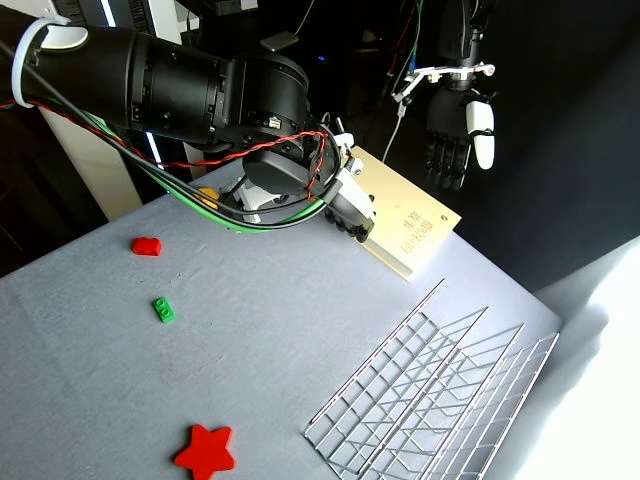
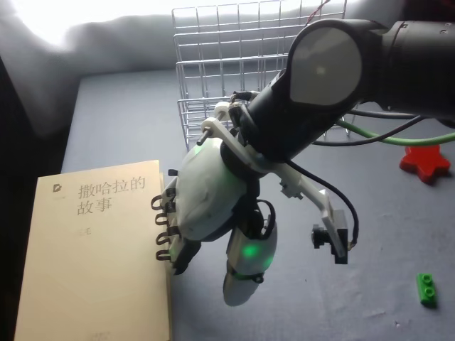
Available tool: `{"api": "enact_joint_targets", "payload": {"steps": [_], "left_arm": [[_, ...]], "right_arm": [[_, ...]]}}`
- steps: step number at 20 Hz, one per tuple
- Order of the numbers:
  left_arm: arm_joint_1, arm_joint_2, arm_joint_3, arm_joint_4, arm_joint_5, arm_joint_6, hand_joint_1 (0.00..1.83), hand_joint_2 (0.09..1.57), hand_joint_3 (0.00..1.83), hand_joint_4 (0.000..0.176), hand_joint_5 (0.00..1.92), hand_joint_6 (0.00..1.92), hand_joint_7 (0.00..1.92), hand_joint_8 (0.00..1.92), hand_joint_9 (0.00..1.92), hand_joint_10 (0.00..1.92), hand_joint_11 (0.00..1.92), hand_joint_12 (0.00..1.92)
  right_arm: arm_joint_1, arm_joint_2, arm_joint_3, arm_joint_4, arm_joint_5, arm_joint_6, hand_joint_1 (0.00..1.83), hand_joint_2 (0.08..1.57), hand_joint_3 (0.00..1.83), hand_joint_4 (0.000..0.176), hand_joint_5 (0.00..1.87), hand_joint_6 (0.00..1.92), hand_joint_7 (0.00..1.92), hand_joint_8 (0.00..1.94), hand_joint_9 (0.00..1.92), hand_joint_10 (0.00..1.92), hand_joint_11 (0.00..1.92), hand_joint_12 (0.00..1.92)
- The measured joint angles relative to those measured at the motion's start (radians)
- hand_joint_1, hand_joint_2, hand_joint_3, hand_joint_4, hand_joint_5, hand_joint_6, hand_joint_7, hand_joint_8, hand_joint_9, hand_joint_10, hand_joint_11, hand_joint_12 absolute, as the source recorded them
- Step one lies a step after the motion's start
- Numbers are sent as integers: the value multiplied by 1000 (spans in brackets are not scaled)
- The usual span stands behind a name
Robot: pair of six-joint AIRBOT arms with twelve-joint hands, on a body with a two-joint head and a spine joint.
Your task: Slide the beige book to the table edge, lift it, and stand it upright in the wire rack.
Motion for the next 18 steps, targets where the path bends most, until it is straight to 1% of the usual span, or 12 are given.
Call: {"api": "enact_joint_targets", "payload": {"steps": [4,6,8,9,11,12,14,16,17,18], "left_arm": [[2,0,1,1,-3,133,484,942,4,0,0,0,28,4,7,2,33,49],[2,-5,12,1,7,255,517,937,1,0,3,1,26,3,14,4,32,56],[2,-5,13,2,20,313,505,932,0,0,0,0,20,5,14,5,39,68],[2,-5,13,0,31,315,495,930,1,0,4,0,38,2,27,2,7,188],[2,-5,13,0,35,314,500,929,1,0,0,0,34,3,22,2,0,189],[1,-5,13,0,33,312,509,935,2,0,0,0,31,1,12,2,0,149],[0,-6,11,-1,23,282,487,939,3,0,0,0,35,2,11,2,0,158],[6,-6,6,-2,7,264,490,954,4,0,0,0,15,2,0,0,0,100],[3,-8,5,-2,8,263,486,945,0,0,0,0,27,0,10,0,0,132],[-24,-21,18,3,23,264,483,945,0,0,0,0,30,0,9,0,0,138]], "right_arm": [[1,-10,0,2,-14,4,159,1164,0,0,277,2,273,3,235,6,0,665],[1,-15,0,1,-19,8,181,1164,0,0,304,6,297,5,251,6,0,727],[1,-20,0,0,-23,8,150,1170,2,0,279,0,271,0,229,0,0,704],[1,-24,0,0,-27,8,136,1172,1,0,262,0,249,0,208,0,0,675],[1,-34,1,0,-33,11,167,1158,0,0,277,5,263,4,224,5,0,732],[1,-39,1,0,-33,11,165,1156,0,0,277,3,264,3,228,5,0,748],[1,-52,1,1,-36,16,161,1154,0,0,278,2,270,3,239,7,0,732],[1,-59,1,1,-42,19,157,1150,0,0,293,4,292,5,263,9,0,771],[1,-65,2,1,-48,20,161,1147,0,0,297,3,300,5,268,8,0,789],[1,-66,2,1,-49,23,175,1149,0,0,278,0,284,2,255,1,0,765]]}}
